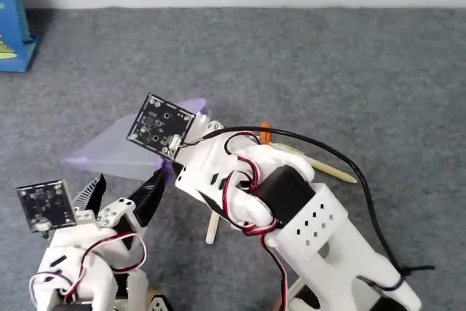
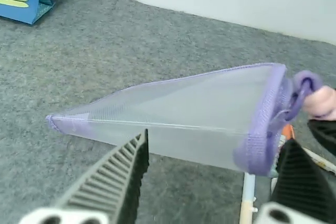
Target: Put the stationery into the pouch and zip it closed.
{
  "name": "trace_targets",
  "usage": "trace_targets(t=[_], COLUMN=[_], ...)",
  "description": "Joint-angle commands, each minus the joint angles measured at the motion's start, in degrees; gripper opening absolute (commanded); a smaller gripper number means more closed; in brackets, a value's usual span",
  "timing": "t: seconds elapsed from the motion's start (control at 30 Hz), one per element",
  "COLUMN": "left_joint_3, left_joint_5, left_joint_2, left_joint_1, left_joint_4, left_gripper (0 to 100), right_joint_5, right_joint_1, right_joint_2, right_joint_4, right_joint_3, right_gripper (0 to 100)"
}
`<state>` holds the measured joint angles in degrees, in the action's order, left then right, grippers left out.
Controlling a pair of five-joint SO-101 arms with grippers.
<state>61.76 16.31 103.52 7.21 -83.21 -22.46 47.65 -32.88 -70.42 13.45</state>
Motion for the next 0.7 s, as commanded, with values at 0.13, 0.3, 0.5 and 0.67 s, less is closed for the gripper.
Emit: trace_targets(t=[0.13, 0.3, 0.5, 0.67], left_joint_3=[2.42, 4.0, 4.79, 7.52], left_joint_5=[0.62, 0.44, -2.29, -4.66], left_joint_2=[0.44, 0.44, 0.44, 0.44], left_joint_1=[-2.73, -1.49, 4.75, 6.33], left_joint_4=[2.02, 2.29, 2.11, 2.29], left_gripper=[37, 37, 37, 37], right_joint_5=[0.26, 0.26, 0.26, 0.26], right_joint_1=[1.89, 1.8, 1.8, 1.89], right_joint_2=[-2.24, -2.95, -8.57, -10.24], right_joint_4=[-0.92, -1.01, -3.12, -5.23], right_joint_3=[-0.62, -0.53, -0.44, -0.44], right_gripper=[0.9, 0.9, 0.9, 0.9])
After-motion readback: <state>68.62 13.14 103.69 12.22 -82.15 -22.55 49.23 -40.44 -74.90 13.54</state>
